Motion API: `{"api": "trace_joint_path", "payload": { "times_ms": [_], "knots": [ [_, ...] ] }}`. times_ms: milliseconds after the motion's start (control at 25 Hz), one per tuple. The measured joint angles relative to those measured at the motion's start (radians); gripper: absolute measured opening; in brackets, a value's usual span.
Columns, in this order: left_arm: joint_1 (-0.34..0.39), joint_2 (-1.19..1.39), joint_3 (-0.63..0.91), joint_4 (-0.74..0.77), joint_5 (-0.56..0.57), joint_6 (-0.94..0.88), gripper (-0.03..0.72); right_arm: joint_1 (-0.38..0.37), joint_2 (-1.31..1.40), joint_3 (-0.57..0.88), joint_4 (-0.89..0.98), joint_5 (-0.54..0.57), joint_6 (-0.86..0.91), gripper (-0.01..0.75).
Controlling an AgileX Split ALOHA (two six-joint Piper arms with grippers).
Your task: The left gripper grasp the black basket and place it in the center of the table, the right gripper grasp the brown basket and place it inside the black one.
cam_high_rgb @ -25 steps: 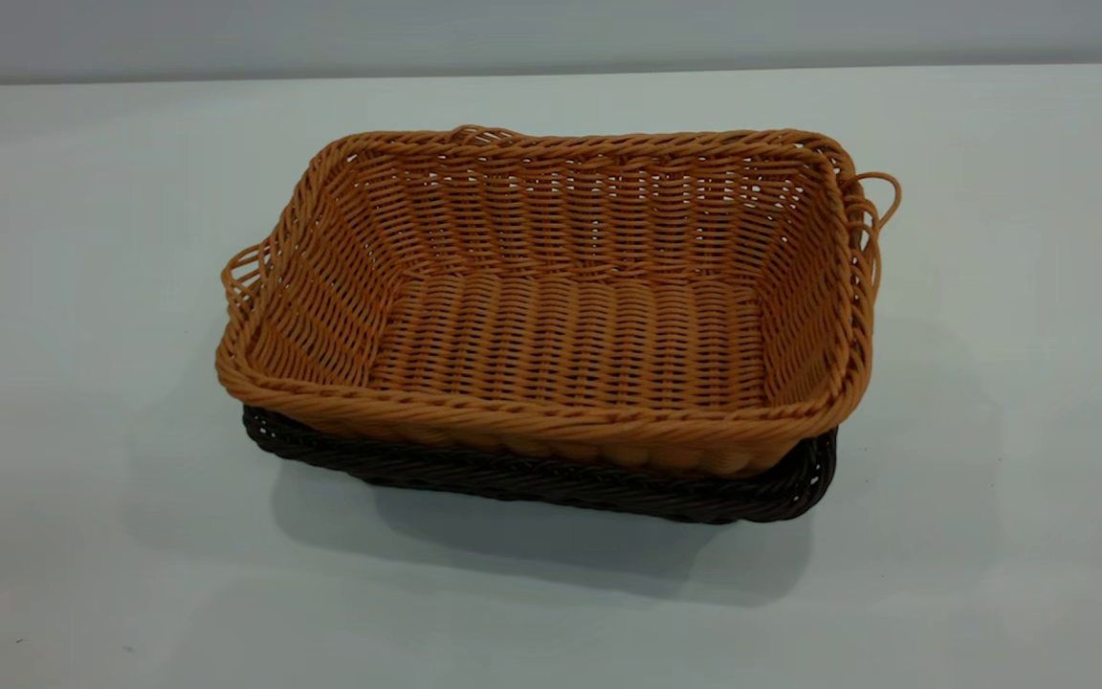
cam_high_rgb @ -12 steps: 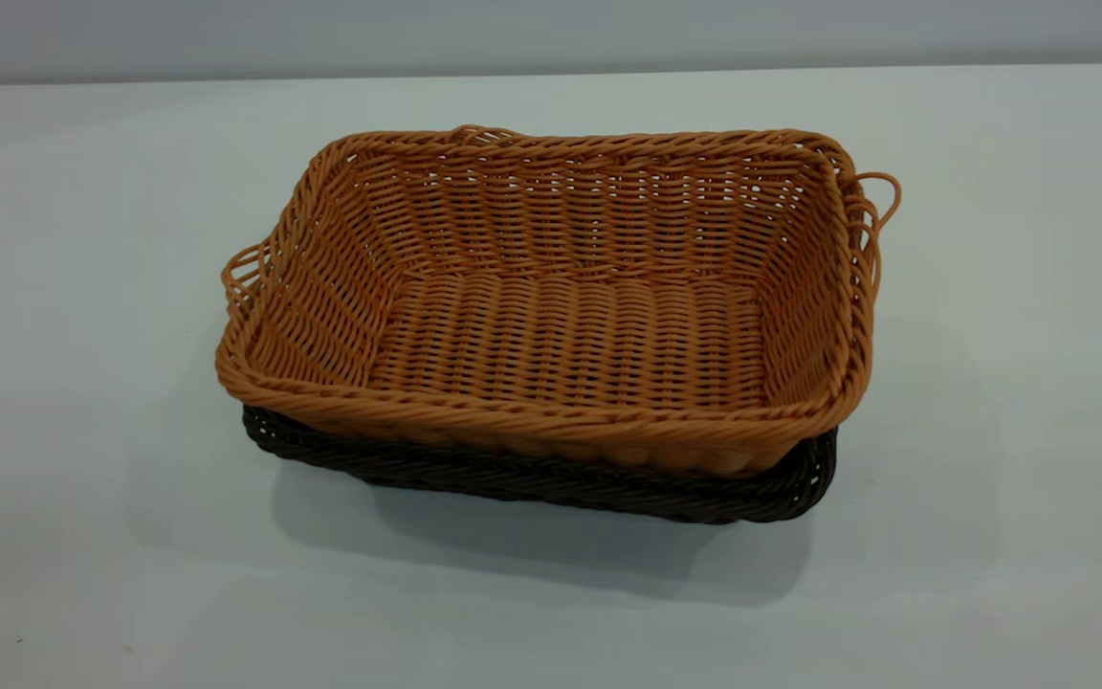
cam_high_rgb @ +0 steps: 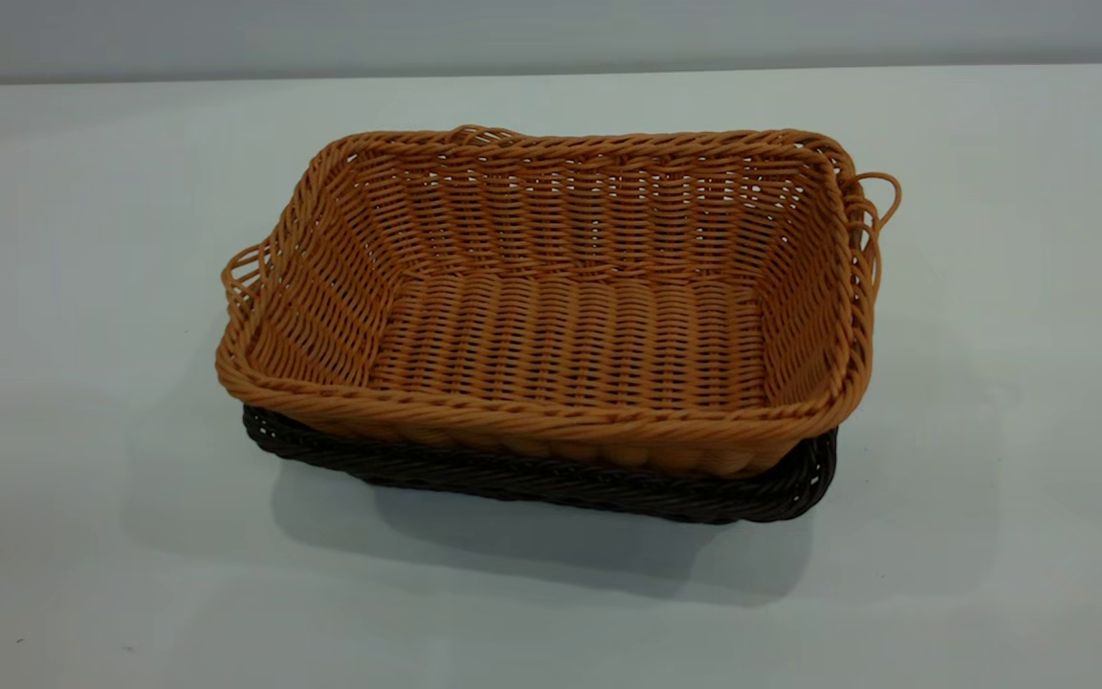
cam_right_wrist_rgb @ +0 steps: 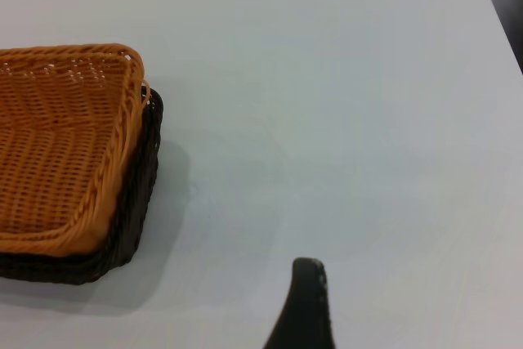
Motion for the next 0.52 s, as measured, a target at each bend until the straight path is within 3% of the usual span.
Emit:
{"api": "trace_joint_path", "payload": {
  "times_ms": [520],
  "knots": [
    [0.000, 0.000, 0.000, 0.000, -0.003, 0.000, 0.530, -0.006, 0.000, 0.000, 0.000, -0.001, 0.004, 0.584]
  ]
}}
